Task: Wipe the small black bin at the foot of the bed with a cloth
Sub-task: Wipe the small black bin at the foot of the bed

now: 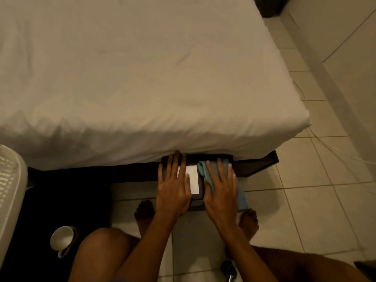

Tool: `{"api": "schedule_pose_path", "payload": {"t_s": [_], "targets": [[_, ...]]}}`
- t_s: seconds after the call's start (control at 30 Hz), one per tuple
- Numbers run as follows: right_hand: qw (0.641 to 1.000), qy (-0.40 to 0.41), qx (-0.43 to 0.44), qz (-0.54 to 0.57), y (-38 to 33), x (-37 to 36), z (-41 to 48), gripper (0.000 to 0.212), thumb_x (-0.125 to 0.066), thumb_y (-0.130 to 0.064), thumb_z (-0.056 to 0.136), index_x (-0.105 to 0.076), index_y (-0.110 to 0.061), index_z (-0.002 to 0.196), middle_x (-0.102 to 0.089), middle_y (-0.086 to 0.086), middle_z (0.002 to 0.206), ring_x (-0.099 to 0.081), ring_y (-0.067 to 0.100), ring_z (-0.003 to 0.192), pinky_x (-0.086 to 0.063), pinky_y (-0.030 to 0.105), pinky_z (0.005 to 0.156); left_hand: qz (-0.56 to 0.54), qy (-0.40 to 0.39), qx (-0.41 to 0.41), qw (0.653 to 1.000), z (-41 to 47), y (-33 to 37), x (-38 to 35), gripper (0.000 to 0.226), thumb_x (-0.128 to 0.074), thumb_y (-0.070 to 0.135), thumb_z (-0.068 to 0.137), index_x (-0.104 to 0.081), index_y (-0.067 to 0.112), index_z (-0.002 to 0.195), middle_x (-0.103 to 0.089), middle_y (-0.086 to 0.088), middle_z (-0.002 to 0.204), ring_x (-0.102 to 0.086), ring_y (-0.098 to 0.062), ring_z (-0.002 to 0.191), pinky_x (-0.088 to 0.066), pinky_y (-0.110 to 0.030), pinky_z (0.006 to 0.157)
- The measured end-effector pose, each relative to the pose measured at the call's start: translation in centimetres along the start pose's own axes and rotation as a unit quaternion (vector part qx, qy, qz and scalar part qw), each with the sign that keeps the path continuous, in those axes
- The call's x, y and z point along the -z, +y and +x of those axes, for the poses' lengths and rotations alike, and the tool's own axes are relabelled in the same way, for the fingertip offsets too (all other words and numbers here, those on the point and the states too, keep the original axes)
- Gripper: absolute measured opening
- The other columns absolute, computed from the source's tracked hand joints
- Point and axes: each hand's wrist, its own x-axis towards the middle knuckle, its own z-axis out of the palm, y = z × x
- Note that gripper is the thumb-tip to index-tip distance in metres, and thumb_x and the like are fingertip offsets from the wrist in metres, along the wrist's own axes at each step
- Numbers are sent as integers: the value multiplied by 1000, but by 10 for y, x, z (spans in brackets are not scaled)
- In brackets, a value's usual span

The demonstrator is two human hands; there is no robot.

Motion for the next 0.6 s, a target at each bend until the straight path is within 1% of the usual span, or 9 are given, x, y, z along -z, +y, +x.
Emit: {"api": "schedule_pose_path", "payload": {"t_s": [0.03, 0.1, 0.17, 0.2, 0.27, 0.33, 0.43, 0.53, 0.6], "targets": [[1000, -8, 20, 5, -2, -1, -9, 57, -38, -31, 94, -29, -33, 149, -15, -2, 161, -3, 23, 150, -5, 44, 121, -3, 0, 0, 1000, 0, 0, 0, 59, -26, 33, 103, -9, 21, 158, -5, -1, 167, -5, -16, 154, -10, -47, 124], [999, -16, 41, 7, 7, -1, 0, 57, -39, -29, 92, -31, -35, 148, -19, -2, 160, -6, 25, 149, -10, 48, 120, -4, -2, -1, 1000, 0, 0, 0, 59, -25, 33, 103, -9, 21, 158, -5, -1, 167, -5, -17, 154, -9, -47, 124], [999, -20, 26, -7, 12, 1, 24, 60, -48, -21, 90, -34, -35, 147, -25, -1, 158, -13, 29, 148, -16, 53, 118, -3, -2, -2, 1000, 0, 0, -1, 59, -23, 34, 103, -7, 21, 158, -4, -1, 167, -3, -16, 154, -9, -47, 125], [1000, -23, 18, -4, 11, 0, 28, 62, -50, -17, 89, -34, -35, 147, -25, -1, 158, -13, 29, 148, -17, 53, 118, -4, -1, -1, 1000, 0, 0, -1, 59, -23, 34, 103, -8, 21, 158, -4, -1, 167, -3, -16, 154, -9, -47, 125], [999, -27, 24, 11, 8, -1, 12, 64, -50, -16, 90, -31, -33, 149, -20, 0, 160, -7, 27, 149, -11, 49, 120, -4, 0, -1, 1000, 0, 0, 0, 59, -25, 33, 103, -9, 21, 158, -5, -1, 167, -4, -16, 154, -9, -47, 125], [998, -42, 45, 28, 10, 3, -19, 63, -47, -20, 91, -28, -34, 150, -14, -1, 162, 0, 22, 150, -5, 44, 120, -8, -1, -5, 1000, 0, 0, -1, 59, -27, 33, 103, -9, 21, 158, -5, -1, 167, -5, -16, 154, -10, -48, 124], [996, -53, 75, 14, 22, 6, -24, 62, -44, -29, 92, -22, -40, 149, -12, -4, 161, 2, 20, 150, -3, 44, 119, -6, -2, -5, 1000, 0, 0, -1, 60, -25, 34, 103, -8, 21, 158, -5, -1, 167, -6, -17, 154, -10, -48, 124], [999, -38, 30, -11, 17, 4, 7, 63, -46, -27, 92, -24, -38, 150, -13, -3, 161, 0, 22, 149, -7, 47, 120, -7, 2, -2, 1000, 0, 1, -1, 59, -22, 34, 102, -9, 21, 158, -7, -1, 167, -7, -17, 154, -11, -48, 124], [999, -32, 17, -1, 12, 2, 0, 64, -46, -26, 92, -23, -36, 151, -12, -2, 162, 2, 22, 149, -4, 46, 120, -9, -2, -5, 1000, 1, 2, 0, 59, -22, 34, 102, -8, 21, 158, -7, -2, 167, -6, -17, 154, -11, -48, 124]]}}
